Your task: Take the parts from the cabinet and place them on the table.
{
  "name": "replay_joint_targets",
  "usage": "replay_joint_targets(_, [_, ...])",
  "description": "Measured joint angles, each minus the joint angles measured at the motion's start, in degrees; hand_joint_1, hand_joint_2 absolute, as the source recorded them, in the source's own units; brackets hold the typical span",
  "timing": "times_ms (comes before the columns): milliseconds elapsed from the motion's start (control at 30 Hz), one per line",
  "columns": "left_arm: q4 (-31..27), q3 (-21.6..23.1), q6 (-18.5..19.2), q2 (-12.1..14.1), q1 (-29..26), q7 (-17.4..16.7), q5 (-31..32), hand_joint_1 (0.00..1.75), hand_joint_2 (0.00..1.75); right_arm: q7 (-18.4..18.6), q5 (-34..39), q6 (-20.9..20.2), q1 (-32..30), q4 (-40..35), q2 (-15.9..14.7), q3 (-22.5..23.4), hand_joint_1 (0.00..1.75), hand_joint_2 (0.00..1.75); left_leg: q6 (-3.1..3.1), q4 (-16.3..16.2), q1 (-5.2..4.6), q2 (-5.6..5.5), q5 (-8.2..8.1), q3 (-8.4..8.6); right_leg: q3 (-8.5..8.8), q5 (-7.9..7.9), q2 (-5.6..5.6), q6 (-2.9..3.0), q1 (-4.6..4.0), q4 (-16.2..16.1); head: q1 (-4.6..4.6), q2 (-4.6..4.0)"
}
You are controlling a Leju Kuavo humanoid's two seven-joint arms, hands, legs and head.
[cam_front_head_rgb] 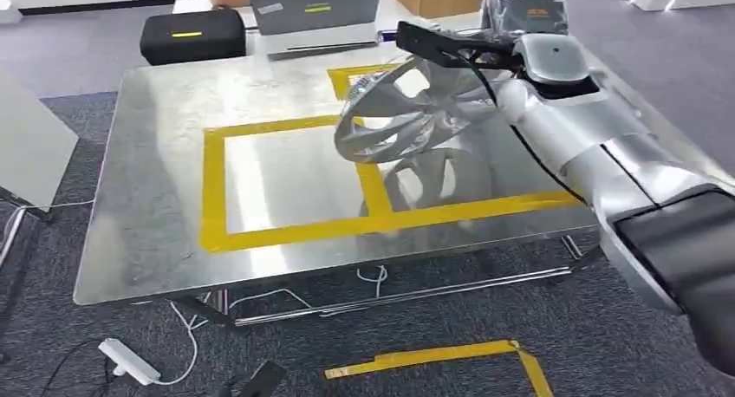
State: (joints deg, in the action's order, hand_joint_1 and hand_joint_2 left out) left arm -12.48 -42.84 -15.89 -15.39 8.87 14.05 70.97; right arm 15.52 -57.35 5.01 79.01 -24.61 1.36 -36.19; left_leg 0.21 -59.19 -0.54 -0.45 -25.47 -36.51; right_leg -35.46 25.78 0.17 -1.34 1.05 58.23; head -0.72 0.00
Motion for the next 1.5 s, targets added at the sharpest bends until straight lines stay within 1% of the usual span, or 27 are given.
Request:
replay_joint_targets(33, [0.0, 0.0, -0.09, 0.02, -0.02, 0.0, 0.0, 0.0, 0.0, 0.18, -0.38, -0.13, 0.01, 0.24, 0.15, 0.0, 0.0, 1.75, -0.4, -2.34, 0.05, 0.09, -1.74, -0.93, 0.1, 0.0, -0.04, 0.32, 0.04, -0.07, -0.31, 0.0])
replay_joint_targets(133, [0.0, 0.02, -0.15, 0.06, -0.16, 0.0, 0.0, 0.0, 0.0, 0.18, -0.9, -0.48, -0.36, 1.09, 0.52, -0.13, 0.0, 1.75, -1.07, -15.09, 0.49, 0.14, -7.22, -6.67, 0.07, 0.02, 0.04, 0.51, 0.04, -0.06, -0.26, 0.0])
replay_joint_targets(167, [0.0, 0.02, -0.15, 0.06, -0.23, 0.0, 0.0, 0.0, 0.0, 0.18, -0.94, -0.5, -0.45, 1.23, 0.59, -0.18, 0.0, 1.75, -1.13, -16.49, 0.53, 0.14, -7.34, -7.3, 0.09, 0.02, 0.06, 0.51, 0.04, -0.06, -0.31, 0.0])
replay_joint_targets(333, [0.0, 0.02, -0.15, 0.06, -0.25, 0.0, 0.0, 0.0, 0.0, 0.18, -0.99, -0.55, -0.47, 1.31, 0.59, -0.22, 0.0, 1.75, -1.14, -16.58, 0.55, 0.14, -7.19, -7.35, 0.1, 0.02, 0.07, 0.51, 0.04, -0.06, -0.29, 0.0])
replay_joint_targets(400, [0.0, 0.02, -0.15, 0.06, -0.32, -0.02, 0.0, 0.0, 0.0, 0.2, -1.12, -0.66, -0.49, 1.53, 0.61, -0.26, 0.0, 1.75, -1.13, -15.57, 0.61, 0.14, -5.85, -6.89, 0.13, 0.02, 0.09, 0.51, 0.04, -0.06, -0.29, 0.0])
replay_joint_targets(433, [0.0, 0.04, -0.15, 0.09, -0.29, -0.02, 0.0, 0.0, 0.0, 0.2, -1.58, -1.16, -0.38, 1.91, 0.79, -0.44, 0.0, 0.0, -0.55, -3.91, 0.62, 0.14, 0.57, -0.77, 0.36, 0.0, 0.16, 0.43, 0.04, -0.05, -0.29, 0.0])
replay_joint_targets(467, [0.0, 0.2, -0.17, 0.09, -0.11, -0.02, -0.02, 0.0, 0.0, 0.27, -2.28, -1.77, -0.2, 2.17, 0.92, -0.55, 0.0, 0.0, 0.17, 0.58, 0.3, 0.23, -0.04, 1.33, -0.27, -0.2, 0.3, -0.38, -0.31, 0.11, -0.18, 0.0])
replay_joint_targets(500, [0.0, 0.39, -0.2, 0.06, -0.35, -0.02, -0.02, 0.0, 0.0, 0.31, -2.74, -2.21, -0.14, 2.3, 1.16, -0.66, 0.0, 0.0, 0.85, 1.05, 0.2, 0.21, 0.29, 1.38, -0.1, -0.46, 0.25, -1.23, -0.2, -0.34, -0.24, 0.0])
replay_joint_targets(567, [0.0, 0.5, -0.22, 0.0, -0.31, 0.0, -0.02, 0.0, 0.0, 0.44, -3.26, -2.49, 0.03, 2.43, 1.16, -0.77, 0.0, 0.0, 1.49, 1.61, 0.52, 0.35, 0.72, 1.63, -1.63, 1.52, 0.12, -1.47, -0.07, 2.06, -0.09, 0.0])
replay_joint_targets(633, [0.0, 0.68, -0.22, -0.02, -0.27, -0.02, -0.02, 0.0, 0.0, 0.42, -3.37, -2.67, -0.04, 2.47, 1.22, -0.92, 0.0, 0.0, 1.7, 1.6, 0.4, 0.37, 0.78, 1.59, -5.35, 5.7, 0.14, -1.6, -0.09, 10.59, -0.05, 0.0])
replay_joint_targets(667, [0.0, 0.77, -0.22, -0.02, -0.29, -0.02, -0.02, 0.0, 0.0, 0.42, -3.33, -2.75, -0.18, 2.52, 1.25, -1.05, 0.0, 0.0, 1.82, 1.58, 0.34, 0.37, 0.81, 1.53, -7.34, 7.2, 0.15, -1.72, -0.09, 14.83, 0.06, 0.0])
replay_joint_targets(700, [0.0, 0.81, -0.22, 0.0, -0.36, -0.02, -0.02, 0.0, 0.0, 0.46, -3.48, -2.84, -0.19, 2.58, 1.25, -1.07, 0.0, 0.0, 1.87, 1.56, 0.27, 0.35, 0.83, 1.52, -8.45, 7.55, 0.14, -1.79, -0.07, 17.13, 0.13, 0.0])
replay_joint_targets(733, [0.0, 0.83, -0.22, 0.0, -0.44, -0.02, -0.02, 0.0, 0.0, 0.46, -4.2, -3.06, -0.15, 2.63, 1.25, -1.12, 0.0, 0.0, 1.87, 1.55, 0.26, 0.3, 0.83, 1.56, -8.2, 6.55, 0.15, -1.76, -0.07, 16.5, 0.13, 0.0])
replay_joint_targets(767, [0.0, 0.85, -0.22, 0.0, -0.49, -0.02, -0.02, 0.0, 0.0, 0.44, -4.85, -3.21, -0.01, 2.63, 1.25, -1.2, 0.0, 0.0, 1.87, 1.49, 0.26, 0.2, 0.82, 1.57, -6.88, 4.68, 0.13, -1.67, -0.08, 13.7, 0.19, 0.0])
replay_joint_targets(833, [0.0, 0.9, -0.2, -0.02, -0.49, -0.02, -0.02, 0.0, 0.0, 0.44, -6.62, -3.93, 0.71, 2.63, 1.4, -1.64, 0.0, 0.0, 1.66, 1.25, 0.25, 0.09, 0.69, 1.58, -1.67, 0.13, -0.02, -1.42, -0.07, 3.61, 0.17, 0.0])
replay_joint_targets(867, [0.0, 0.9, -0.2, -0.02, -0.49, -0.02, -0.02, 0.0, 0.0, 0.42, -7.64, -4.46, 1.13, 2.63, 1.4, -1.99, 0.0, 0.0, 1.36, 1.08, -0.02, 0.09, 0.57, 1.37, -0.21, 0.66, -0.15, -1.25, -0.22, 0.82, 0.15, 0.0])
replay_joint_targets(900, [0.0, 0.92, -0.2, 0.0, -0.47, 0.0, -0.04, 0.0, 0.0, 0.22, -9.07, -5.02, 1.56, 2.6, 1.79, -2.66, 0.0, 0.0, 1.1, 0.72, -0.22, 0.04, 0.5, 1.09, 0.43, 0.54, -0.03, -0.91, -0.29, 0.22, 0.0, 0.0])
replay_joint_targets(1000, [0.0, 0.92, -0.09, 0.02, -0.53, 0.11, -0.22, 0.0, 0.0, 0.07, -11.92, -7.57, 2.49, 2.63, 1.99, -4.31, 0.0, 0.0, 0.41, 0.94, -0.03, 0.13, 0.8, 1.04, 0.22, 0.24, 0.11, -0.29, -0.47, 0.22, 0.08, 0.0])
replay_joint_targets(1067, [0.0, 0.92, -0.13, 0.09, -0.5, 0.2, -0.41, 0.0, 0.0, -0.19, -13.2, -9.64, 2.93, 2.63, 2.45, -5.57, 0.0, 0.0, -0.35, -0.45, 0.06, 0.19, -0.82, 0.46, 0.42, -0.1, -0.11, 0.28, -0.06, -0.15, -0.13, 0.0])
replay_joint_targets(1167, [0.0, 0.92, -0.2, 0.15, -0.8, 0.2, -0.79, 0.0, 0.0, -0.08, -14.19, -10.97, 3.03, 2.8, 2.49, -6.65, 0.0, 0.0, -1.18, -12.51, 0.58, 0.21, -7.19, -4.72, 0.17, -0.15, -0.21, 0.65, -0.05, -0.13, -0.29, 0.0])
replay_joint_targets(1200, [0.0, 0.92, -0.22, 0.15, -0.92, 0.2, -0.81, 0.0, 0.0, -0.11, -14.43, -11.3, 3.03, 2.84, 2.49, -7.02, 0.0, 0.0, -1.31, -15.61, 0.73, 0.21, -7.99, -6.1, 0.11, -0.15, -0.15, 0.65, -0.05, -0.12, -0.29, 0.0])
replay_joint_targets(1233, [0.0, 0.9, -0.31, 0.2, -0.97, 0.2, -0.85, 0.0, 0.0, -0.13, -14.74, -11.7, 3.03, 2.91, 2.49, -7.28, 0.0, 0.0, -1.35, -15.86, 0.86, 0.21, -7.37, -6.21, 0.14, -0.15, -0.09, 0.65, -0.04, -0.11, -0.26, 0.0])
replay_joint_targets(1267, [0.0, 0.9, -0.35, 0.22, -0.97, 0.24, -0.87, 0.0, 0.0, -0.13, -15.02, -12.07, 3.11, 2.98, 2.47, -7.52, 0.0, 0.0, -1.33, -13.87, 0.99, 0.22, -5.39, -5.28, 0.15, -0.15, -0.01, 0.64, -0.04, -0.09, -0.29, 0.0])
replay_joint_targets(1333, [0.0, 0.9, -0.44, 0.22, -0.97, 0.31, -0.87, 0.0, 0.0, -0.21, -15.59, -12.5, 3.45, 3.0, 2.47, -8.0, 0.0, 0.0, -1.09, -5.08, 1.1, 0.23, -0.24, -1.07, 0.33, -0.09, 0.11, 0.54, -0.03, -0.06, -0.29, 0.0])
replay_joint_targets(1367, [0.0, 0.9, -0.5, 0.22, -1.0, 0.35, -0.87, 0.0, 0.0, -0.26, -15.83, -12.68, 3.67, 3.02, 2.47, -8.13, 0.0, 0.0, -0.85, -1.26, 1.09, 0.22, 1.02, 0.53, 0.35, 0.0, 0.12, 0.36, -0.03, -0.08, -0.26, 0.0])
replay_joint_targets(1400, [0.0, 0.9, -0.5, 0.22, -0.98, 0.35, -0.87, 0.0, 0.0, -0.3, -16.03, -12.96, 4.05, 3.08, 2.45, -8.33, 0.0, 0.0, -0.71, -0.59, 0.79, 0.23, 0.55, 1.02, 0.0, -0.04, 0.17, 0.03, -0.36, 0.09, -0.2, 0.0])
replay_joint_targets(1500, [0.0, 0.9, -0.57, 0.24, -1.11, 0.35, -0.89, 0.0, 0.0, -0.43, -16.29, -13.49, 4.4, 3.3, 2.43, -8.81, 0.0, 0.0, -0.01, 0.32, 0.57, 0.2, -0.12, 0.94, -0.55, -0.51, 0.21, -0.92, -0.1, -0.22, -0.16, 0.0])
